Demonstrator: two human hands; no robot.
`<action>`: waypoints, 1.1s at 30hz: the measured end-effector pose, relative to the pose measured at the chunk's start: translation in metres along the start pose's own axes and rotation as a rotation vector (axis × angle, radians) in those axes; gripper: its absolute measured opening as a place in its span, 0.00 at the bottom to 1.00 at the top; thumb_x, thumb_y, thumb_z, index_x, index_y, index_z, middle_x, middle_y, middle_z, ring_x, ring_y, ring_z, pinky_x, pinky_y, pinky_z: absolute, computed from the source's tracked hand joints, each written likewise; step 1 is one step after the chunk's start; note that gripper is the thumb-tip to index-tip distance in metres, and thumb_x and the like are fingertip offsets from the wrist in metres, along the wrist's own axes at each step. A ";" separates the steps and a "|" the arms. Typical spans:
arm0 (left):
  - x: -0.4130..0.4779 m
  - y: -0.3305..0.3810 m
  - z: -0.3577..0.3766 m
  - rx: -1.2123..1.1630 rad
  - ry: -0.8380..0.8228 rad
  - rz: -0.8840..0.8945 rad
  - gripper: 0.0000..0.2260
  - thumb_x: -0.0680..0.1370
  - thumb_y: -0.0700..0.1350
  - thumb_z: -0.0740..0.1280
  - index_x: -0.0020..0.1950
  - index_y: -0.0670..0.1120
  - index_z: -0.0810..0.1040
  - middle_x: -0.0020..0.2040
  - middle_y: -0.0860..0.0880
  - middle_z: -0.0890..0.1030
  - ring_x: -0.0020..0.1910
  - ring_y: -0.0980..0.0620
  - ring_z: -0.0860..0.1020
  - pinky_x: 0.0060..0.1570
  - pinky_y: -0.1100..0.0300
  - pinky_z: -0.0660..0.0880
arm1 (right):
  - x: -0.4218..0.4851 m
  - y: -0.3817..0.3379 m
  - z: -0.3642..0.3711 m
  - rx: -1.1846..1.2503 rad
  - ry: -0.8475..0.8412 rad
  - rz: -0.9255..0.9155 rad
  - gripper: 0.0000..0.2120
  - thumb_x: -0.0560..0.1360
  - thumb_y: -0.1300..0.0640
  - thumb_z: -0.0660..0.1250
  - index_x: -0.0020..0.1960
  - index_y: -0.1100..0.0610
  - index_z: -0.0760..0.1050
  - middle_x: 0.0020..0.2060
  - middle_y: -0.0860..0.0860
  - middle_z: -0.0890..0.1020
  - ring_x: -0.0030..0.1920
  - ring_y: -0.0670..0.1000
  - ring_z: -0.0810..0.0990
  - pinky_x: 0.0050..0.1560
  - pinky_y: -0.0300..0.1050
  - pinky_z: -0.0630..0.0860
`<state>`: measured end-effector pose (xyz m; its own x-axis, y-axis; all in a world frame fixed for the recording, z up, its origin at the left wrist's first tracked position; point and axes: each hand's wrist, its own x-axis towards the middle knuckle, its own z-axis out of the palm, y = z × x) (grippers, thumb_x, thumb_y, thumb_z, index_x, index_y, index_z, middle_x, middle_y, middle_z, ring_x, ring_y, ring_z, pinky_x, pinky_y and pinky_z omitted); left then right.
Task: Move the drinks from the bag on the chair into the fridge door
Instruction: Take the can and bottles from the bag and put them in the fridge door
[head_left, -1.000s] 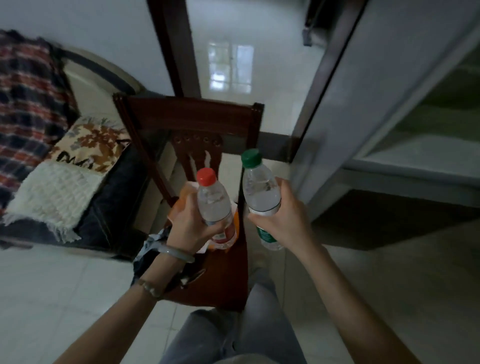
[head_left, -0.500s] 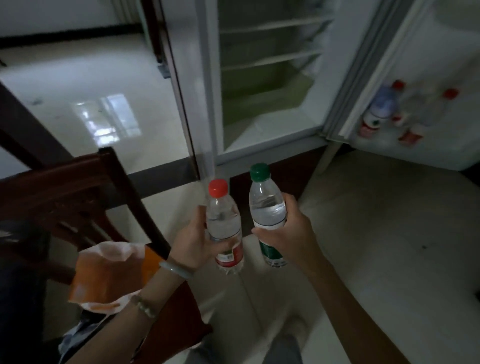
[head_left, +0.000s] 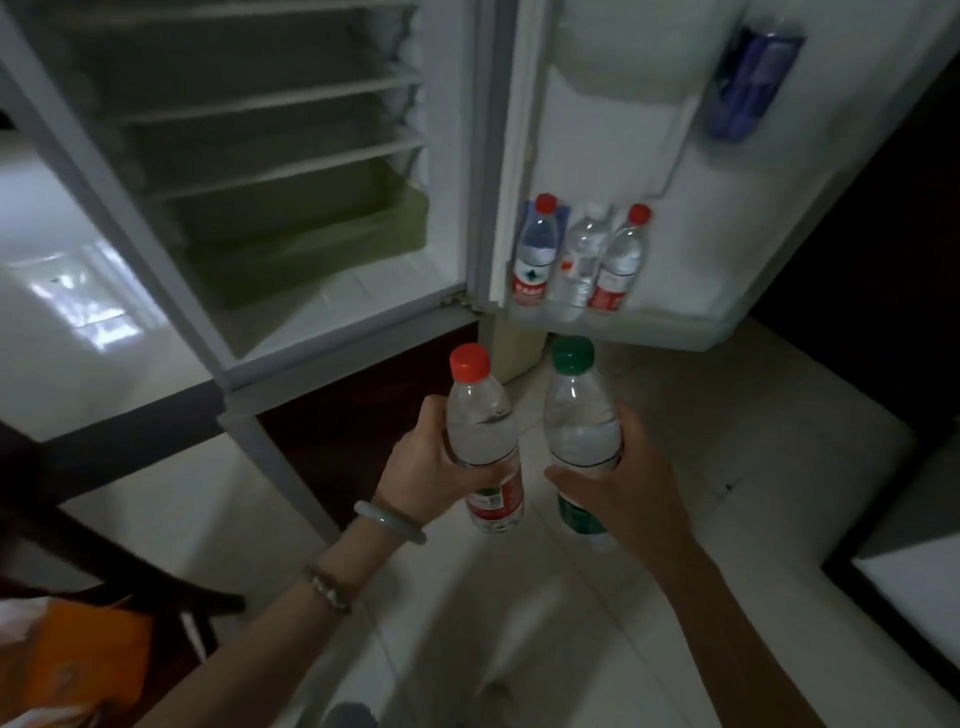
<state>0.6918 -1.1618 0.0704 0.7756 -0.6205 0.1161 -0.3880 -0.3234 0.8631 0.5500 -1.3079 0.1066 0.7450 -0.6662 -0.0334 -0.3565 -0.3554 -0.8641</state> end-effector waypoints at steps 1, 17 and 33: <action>0.008 0.008 0.011 -0.018 -0.021 0.005 0.30 0.60 0.54 0.79 0.53 0.45 0.68 0.45 0.56 0.78 0.43 0.58 0.79 0.39 0.66 0.77 | 0.004 0.006 -0.013 0.015 0.026 0.012 0.32 0.61 0.55 0.80 0.59 0.50 0.69 0.46 0.42 0.78 0.46 0.41 0.78 0.39 0.32 0.71; 0.207 0.092 0.156 -0.267 -0.267 0.238 0.30 0.61 0.49 0.80 0.57 0.46 0.69 0.51 0.54 0.79 0.51 0.60 0.79 0.49 0.60 0.78 | 0.127 0.062 -0.159 0.066 0.498 0.040 0.26 0.63 0.57 0.79 0.46 0.40 0.65 0.41 0.39 0.76 0.38 0.36 0.77 0.33 0.29 0.71; 0.339 0.135 0.261 -0.038 0.064 0.494 0.32 0.64 0.42 0.79 0.47 0.67 0.60 0.43 0.58 0.72 0.42 0.53 0.75 0.47 0.61 0.75 | 0.320 0.115 -0.204 0.203 0.399 -0.044 0.30 0.60 0.68 0.79 0.56 0.52 0.72 0.48 0.43 0.79 0.46 0.35 0.79 0.41 0.30 0.75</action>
<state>0.7719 -1.6024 0.0979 0.5331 -0.6474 0.5447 -0.6992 0.0253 0.7145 0.6326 -1.6958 0.0994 0.4666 -0.8685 0.1674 -0.1821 -0.2796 -0.9427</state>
